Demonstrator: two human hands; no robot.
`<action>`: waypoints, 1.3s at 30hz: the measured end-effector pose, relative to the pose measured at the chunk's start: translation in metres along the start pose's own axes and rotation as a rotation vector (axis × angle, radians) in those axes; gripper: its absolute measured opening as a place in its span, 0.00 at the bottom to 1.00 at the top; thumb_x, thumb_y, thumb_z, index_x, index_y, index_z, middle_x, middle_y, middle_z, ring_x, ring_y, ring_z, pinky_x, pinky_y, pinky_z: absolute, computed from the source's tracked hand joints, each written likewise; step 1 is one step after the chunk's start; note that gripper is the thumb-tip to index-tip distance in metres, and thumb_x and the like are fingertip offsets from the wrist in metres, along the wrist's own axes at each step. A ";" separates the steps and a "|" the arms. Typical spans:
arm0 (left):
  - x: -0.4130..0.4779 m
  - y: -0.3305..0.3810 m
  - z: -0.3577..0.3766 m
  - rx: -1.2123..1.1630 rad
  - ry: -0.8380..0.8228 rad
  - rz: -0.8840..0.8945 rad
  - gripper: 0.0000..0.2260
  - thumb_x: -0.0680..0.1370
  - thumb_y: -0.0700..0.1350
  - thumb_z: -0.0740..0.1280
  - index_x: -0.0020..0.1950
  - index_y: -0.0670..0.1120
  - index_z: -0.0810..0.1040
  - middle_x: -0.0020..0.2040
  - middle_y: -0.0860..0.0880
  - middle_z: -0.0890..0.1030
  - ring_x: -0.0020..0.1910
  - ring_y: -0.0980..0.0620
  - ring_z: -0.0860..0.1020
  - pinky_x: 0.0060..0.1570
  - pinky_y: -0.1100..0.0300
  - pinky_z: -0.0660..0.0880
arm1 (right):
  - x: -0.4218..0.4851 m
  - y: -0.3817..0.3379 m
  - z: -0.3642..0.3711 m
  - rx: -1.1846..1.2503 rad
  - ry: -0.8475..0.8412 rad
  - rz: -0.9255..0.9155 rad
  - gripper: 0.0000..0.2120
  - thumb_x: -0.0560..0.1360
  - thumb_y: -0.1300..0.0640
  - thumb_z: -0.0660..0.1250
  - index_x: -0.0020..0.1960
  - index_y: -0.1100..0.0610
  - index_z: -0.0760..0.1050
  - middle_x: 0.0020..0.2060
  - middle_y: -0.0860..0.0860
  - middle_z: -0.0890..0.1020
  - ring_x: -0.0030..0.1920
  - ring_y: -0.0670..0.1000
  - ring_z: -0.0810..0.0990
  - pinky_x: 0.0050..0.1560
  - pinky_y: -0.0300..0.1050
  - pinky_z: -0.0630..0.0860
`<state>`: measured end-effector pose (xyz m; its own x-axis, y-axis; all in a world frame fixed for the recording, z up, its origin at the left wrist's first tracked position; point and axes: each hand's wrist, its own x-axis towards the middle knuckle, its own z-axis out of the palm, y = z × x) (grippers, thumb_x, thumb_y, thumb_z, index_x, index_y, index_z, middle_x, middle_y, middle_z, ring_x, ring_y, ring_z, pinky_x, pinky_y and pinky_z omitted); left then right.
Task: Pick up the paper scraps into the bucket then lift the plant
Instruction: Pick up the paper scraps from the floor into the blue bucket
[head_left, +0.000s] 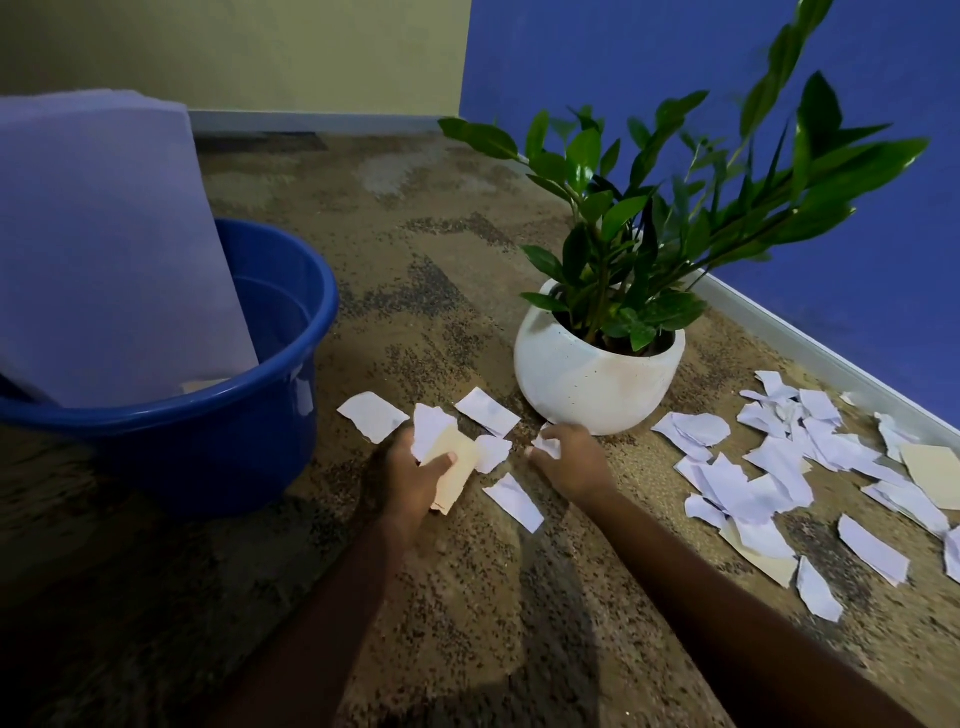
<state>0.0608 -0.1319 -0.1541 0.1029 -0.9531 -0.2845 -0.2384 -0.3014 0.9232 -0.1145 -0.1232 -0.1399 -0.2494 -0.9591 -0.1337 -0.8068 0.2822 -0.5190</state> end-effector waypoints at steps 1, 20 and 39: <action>0.002 -0.002 -0.004 0.027 0.022 -0.019 0.29 0.75 0.37 0.69 0.74 0.39 0.63 0.70 0.38 0.71 0.68 0.41 0.71 0.63 0.51 0.71 | 0.002 0.006 0.001 -0.074 -0.037 0.036 0.27 0.75 0.48 0.66 0.70 0.59 0.67 0.70 0.55 0.69 0.70 0.56 0.67 0.70 0.50 0.65; 0.008 -0.024 -0.019 0.095 0.072 -0.142 0.30 0.75 0.39 0.69 0.75 0.39 0.61 0.73 0.40 0.68 0.71 0.42 0.68 0.65 0.50 0.71 | 0.001 -0.040 0.045 -0.333 -0.158 -0.115 0.23 0.76 0.45 0.63 0.68 0.52 0.67 0.69 0.55 0.66 0.69 0.58 0.64 0.66 0.57 0.68; -0.010 -0.014 0.002 -0.053 -0.066 -0.156 0.24 0.75 0.33 0.67 0.70 0.34 0.66 0.66 0.37 0.74 0.58 0.44 0.75 0.49 0.59 0.71 | 0.006 0.027 0.019 -0.085 -0.006 0.131 0.32 0.75 0.45 0.64 0.74 0.56 0.59 0.73 0.59 0.57 0.75 0.59 0.54 0.74 0.50 0.58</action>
<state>0.0612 -0.1183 -0.1646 0.0711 -0.8950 -0.4403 -0.1729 -0.4458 0.8783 -0.1279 -0.1219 -0.1711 -0.3522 -0.9142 -0.2005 -0.8105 0.4051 -0.4231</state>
